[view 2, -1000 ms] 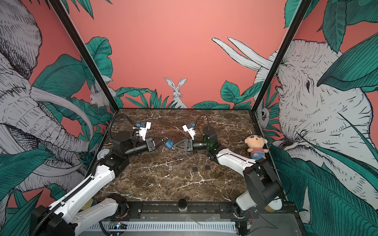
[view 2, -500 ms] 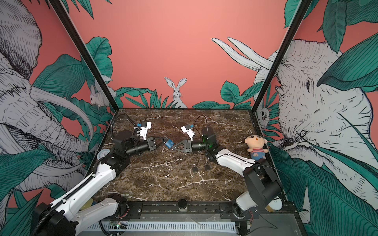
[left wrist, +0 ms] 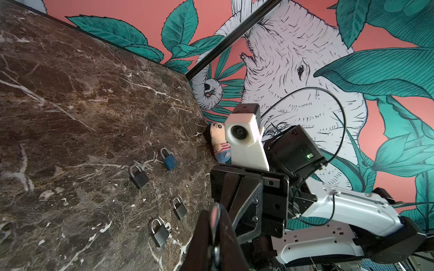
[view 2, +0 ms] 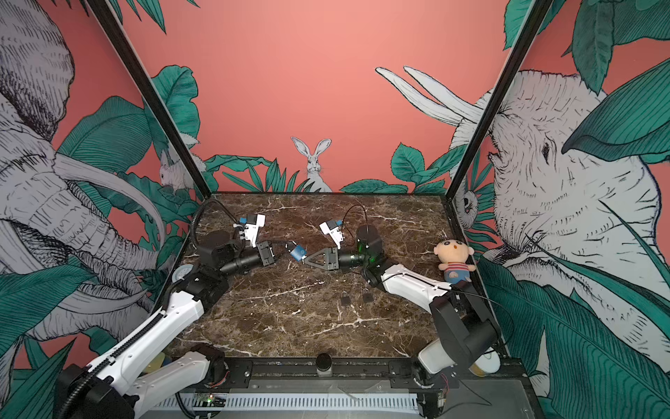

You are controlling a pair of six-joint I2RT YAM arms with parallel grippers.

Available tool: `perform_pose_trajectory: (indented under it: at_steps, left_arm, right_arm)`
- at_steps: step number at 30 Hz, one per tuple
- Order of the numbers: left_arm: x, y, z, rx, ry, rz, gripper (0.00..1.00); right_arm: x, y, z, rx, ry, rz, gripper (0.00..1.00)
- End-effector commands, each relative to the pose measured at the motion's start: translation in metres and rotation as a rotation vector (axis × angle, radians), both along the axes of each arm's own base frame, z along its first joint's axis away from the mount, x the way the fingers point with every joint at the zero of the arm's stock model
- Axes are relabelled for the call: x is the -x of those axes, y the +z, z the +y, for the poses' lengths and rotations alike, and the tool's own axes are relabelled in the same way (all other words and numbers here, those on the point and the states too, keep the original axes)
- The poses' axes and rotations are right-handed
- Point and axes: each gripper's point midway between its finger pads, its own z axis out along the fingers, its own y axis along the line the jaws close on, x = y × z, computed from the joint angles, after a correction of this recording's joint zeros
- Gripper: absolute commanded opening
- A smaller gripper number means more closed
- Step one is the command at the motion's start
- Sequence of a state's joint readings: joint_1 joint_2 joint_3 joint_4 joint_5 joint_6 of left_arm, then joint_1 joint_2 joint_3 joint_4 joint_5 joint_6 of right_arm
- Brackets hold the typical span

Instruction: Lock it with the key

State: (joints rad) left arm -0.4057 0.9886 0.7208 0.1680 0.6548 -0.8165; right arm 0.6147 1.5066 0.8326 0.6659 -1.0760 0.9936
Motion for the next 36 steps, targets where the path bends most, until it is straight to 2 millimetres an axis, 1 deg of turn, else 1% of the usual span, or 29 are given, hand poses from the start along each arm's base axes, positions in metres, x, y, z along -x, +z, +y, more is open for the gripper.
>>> perform_pose_trajectory:
  at_steps: [1, 7, 11, 13, 15, 17, 18, 20, 22, 24, 26, 28, 32, 36]
  left_arm:
    - [-0.011, 0.030, 0.019, 0.034, 0.079, -0.096, 0.00]
    - [-0.019, 0.044, 0.039, 0.076, 0.107, -0.109, 0.00]
    - [-0.021, 0.050, 0.047, 0.092, 0.111, -0.115, 0.00]
    - [-0.021, 0.050, 0.048, 0.090, 0.110, -0.114, 0.00]
    - [-0.021, 0.046, 0.048, 0.080, 0.107, -0.105, 0.00]
    - [-0.020, 0.040, 0.047, 0.067, 0.099, -0.093, 0.00]
    - [-0.020, 0.037, 0.046, 0.058, 0.095, -0.085, 0.00]
    - [-0.020, 0.027, 0.046, 0.032, 0.089, -0.057, 0.00]
    - [-0.020, 0.017, 0.045, 0.001, 0.077, -0.028, 0.00]
    - [-0.018, 0.005, 0.044, -0.036, 0.059, 0.006, 0.00]
    - [-0.018, -0.008, 0.044, -0.068, 0.051, 0.044, 0.00]
    - [-0.017, -0.017, 0.041, -0.076, 0.031, 0.063, 0.00]
    - [-0.017, -0.041, 0.037, -0.108, 0.006, 0.116, 0.00]
    - [-0.015, -0.068, 0.024, -0.161, -0.044, 0.181, 0.00]
  right_arm:
    - [0.005, 0.009, 0.002, -0.038, 0.029, -0.020, 0.00]
    - [0.006, 0.006, 0.000, -0.041, 0.024, -0.009, 0.00]
    - [0.006, 0.006, -0.002, -0.044, 0.025, -0.008, 0.00]
    - [0.005, 0.004, -0.003, -0.036, 0.018, -0.005, 0.00]
    - [0.002, 0.000, -0.005, -0.022, 0.002, -0.006, 0.00]
    - [-0.001, -0.009, -0.007, 0.021, -0.026, -0.005, 0.00]
    - [-0.003, -0.012, -0.008, 0.046, -0.044, -0.015, 0.00]
    - [-0.009, -0.026, -0.013, 0.141, -0.098, -0.034, 0.00]
    - [-0.015, -0.038, -0.022, 0.252, -0.160, -0.071, 0.00]
    - [-0.019, -0.040, -0.030, 0.310, -0.197, -0.106, 0.00]
    - [-0.024, -0.037, -0.037, 0.313, -0.232, -0.107, 0.00]
    - [-0.030, -0.038, -0.043, 0.317, -0.268, -0.095, 0.00]
    - [-0.043, -0.051, -0.059, 0.382, -0.358, -0.079, 0.00]
    - [-0.051, -0.060, -0.068, 0.439, -0.413, -0.076, 0.00]
